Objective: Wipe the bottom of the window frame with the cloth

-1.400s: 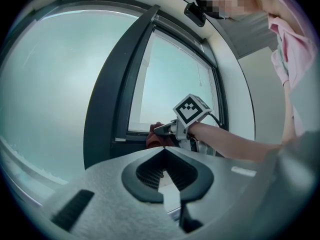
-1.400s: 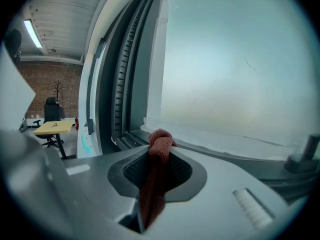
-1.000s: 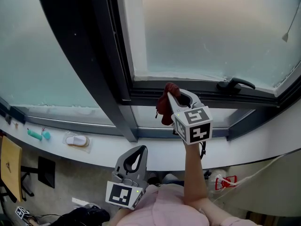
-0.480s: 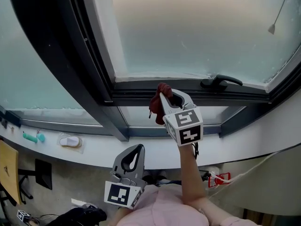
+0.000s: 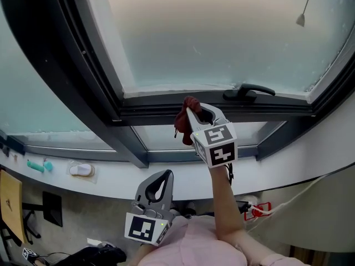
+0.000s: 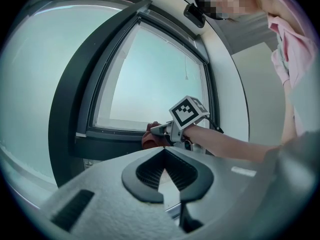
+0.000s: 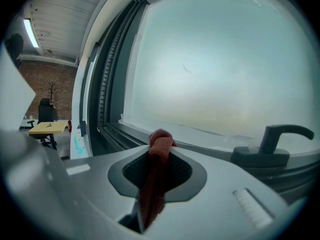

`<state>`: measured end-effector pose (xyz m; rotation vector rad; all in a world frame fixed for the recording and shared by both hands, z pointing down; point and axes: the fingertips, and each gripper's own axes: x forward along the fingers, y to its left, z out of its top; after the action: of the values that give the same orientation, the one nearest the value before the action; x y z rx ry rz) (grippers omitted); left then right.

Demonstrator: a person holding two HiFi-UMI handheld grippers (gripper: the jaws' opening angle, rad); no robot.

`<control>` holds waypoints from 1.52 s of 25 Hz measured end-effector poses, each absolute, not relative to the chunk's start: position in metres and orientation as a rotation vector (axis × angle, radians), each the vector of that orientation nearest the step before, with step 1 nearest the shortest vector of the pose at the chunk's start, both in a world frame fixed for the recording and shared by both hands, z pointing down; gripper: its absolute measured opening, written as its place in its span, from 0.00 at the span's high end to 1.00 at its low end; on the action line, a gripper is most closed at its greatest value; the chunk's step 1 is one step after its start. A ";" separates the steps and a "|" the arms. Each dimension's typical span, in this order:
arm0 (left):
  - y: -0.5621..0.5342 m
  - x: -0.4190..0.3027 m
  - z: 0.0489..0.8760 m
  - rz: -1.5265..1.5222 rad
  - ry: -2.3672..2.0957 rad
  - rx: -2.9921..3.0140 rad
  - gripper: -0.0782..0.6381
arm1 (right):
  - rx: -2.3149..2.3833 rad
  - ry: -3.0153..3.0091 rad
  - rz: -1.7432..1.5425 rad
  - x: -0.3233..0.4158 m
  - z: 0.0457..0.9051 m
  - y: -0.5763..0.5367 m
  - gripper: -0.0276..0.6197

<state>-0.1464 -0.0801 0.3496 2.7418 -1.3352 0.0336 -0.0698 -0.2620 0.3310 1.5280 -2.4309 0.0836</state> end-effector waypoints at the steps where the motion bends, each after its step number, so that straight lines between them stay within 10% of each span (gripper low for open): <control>1: -0.079 -0.143 0.350 0.031 -1.335 2.744 0.89 | 1.529 -2.432 0.080 -0.067 0.331 -0.262 0.86; 38: -0.074 -0.110 0.352 -0.002 -1.423 2.727 0.89 | 1.709 -2.391 0.156 0.057 0.332 -0.250 0.86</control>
<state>-0.1098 -0.0736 0.3516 2.7272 -1.4227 -0.0024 0.0571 -0.2505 0.3325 1.7094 -2.3910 0.1561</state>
